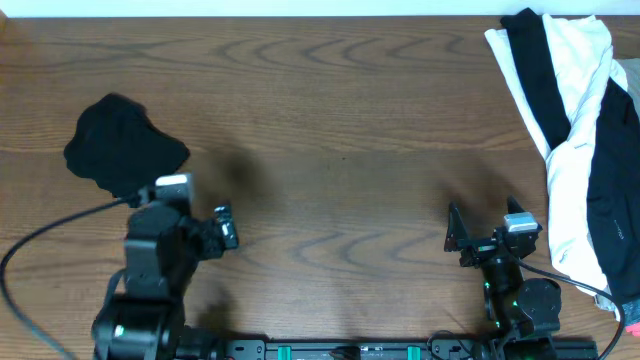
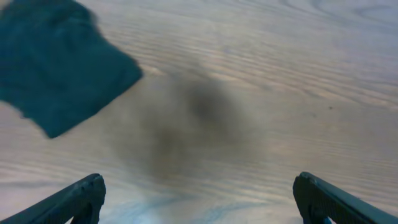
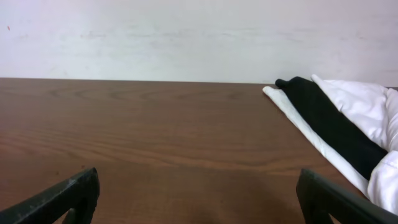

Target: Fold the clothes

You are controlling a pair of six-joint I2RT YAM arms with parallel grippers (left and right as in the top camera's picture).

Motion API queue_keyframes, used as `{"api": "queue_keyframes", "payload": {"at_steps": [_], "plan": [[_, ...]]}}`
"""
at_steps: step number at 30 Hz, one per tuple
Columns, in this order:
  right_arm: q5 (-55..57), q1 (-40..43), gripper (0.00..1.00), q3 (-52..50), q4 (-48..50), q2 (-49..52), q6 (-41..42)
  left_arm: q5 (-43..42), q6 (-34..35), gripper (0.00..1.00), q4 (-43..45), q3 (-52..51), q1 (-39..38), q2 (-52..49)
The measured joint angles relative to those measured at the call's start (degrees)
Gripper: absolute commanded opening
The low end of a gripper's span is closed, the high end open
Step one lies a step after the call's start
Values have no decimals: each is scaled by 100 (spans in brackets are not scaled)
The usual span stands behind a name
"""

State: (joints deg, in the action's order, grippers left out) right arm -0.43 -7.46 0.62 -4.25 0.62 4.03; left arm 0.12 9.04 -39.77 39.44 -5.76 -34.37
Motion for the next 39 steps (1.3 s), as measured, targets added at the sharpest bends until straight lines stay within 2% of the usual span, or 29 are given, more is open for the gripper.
{"api": "queue_keyframes", "payload": {"at_steps": [7,17,29,39], "plan": [[0,0,99,0,4,0,-2,76,-50,98,-46,-994,240,1200],[0,0,99,-4,7,0,-2,122,-48,98,1469,-2846,323,3036],[-2,0,99,-7,9,0,-2,205,-177,98,4103,-3814,446,3381],[0,0,99,-7,11,0,-2,74,-243,98,3797,-3807,448,3379]]}}
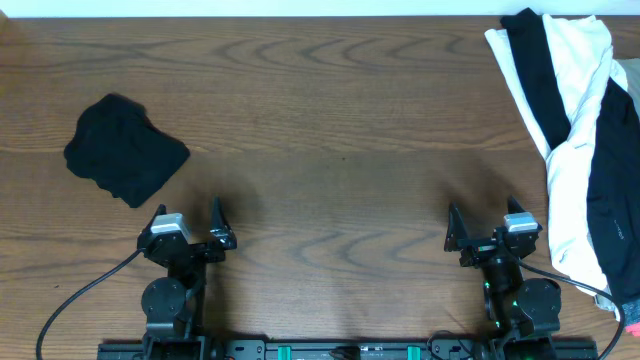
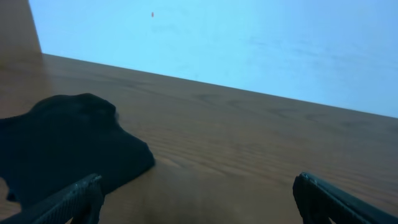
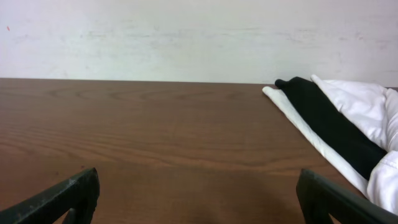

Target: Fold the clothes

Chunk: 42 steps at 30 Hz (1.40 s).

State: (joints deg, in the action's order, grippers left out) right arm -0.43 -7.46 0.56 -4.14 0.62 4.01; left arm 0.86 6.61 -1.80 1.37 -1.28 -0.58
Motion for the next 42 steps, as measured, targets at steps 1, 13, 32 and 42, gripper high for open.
{"api": "queue_keyframes", "payload": {"at_steps": [1,13,32,42], "plan": [[-2,0,99,0,0,0,0,-33,-4,98,-9,4,0,0],[-2,0,99,0,0,0,0,-138,-4,98,-22,7,0,0],[-2,0,99,0,0,0,0,-179,-7,98,-28,7,0,0],[0,0,99,0,0,0,0,-179,-4,98,-28,7,0,0]]}}
